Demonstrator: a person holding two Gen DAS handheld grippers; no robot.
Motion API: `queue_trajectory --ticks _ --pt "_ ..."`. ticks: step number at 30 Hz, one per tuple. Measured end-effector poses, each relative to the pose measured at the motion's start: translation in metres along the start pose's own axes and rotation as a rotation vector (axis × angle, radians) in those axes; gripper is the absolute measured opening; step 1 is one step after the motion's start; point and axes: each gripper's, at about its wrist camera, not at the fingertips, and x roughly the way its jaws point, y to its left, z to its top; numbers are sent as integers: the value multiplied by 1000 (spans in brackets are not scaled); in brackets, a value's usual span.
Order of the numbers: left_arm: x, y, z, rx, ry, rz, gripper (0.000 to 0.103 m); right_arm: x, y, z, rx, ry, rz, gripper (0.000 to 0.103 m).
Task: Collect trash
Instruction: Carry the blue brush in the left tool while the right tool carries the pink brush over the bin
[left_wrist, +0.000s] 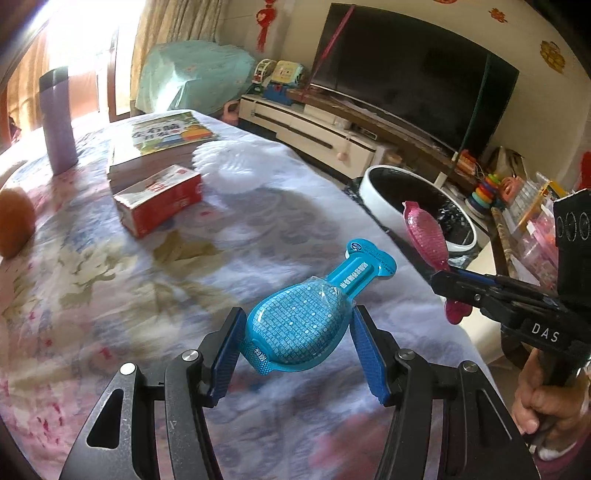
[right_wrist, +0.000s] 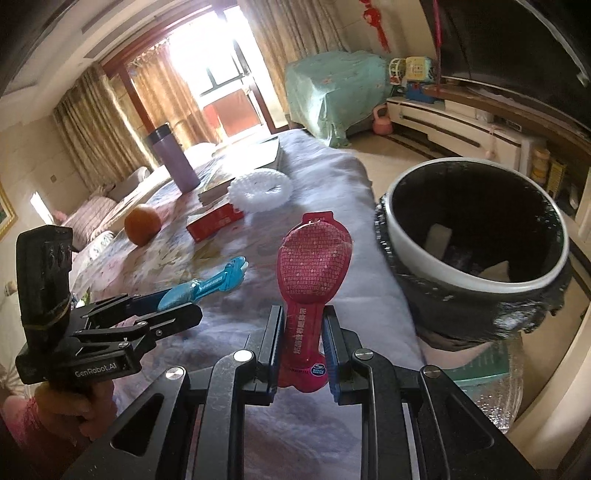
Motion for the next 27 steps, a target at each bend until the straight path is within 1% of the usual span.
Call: queue_trajectory --ticks 14,27 --pt "4 -30 12 36 -6 -8 57 -21 -35 1 64 -42 -25 20" --pt "15 -65 42 99 -18 -17 57 -38 -72 11 117 -85 -60 20"
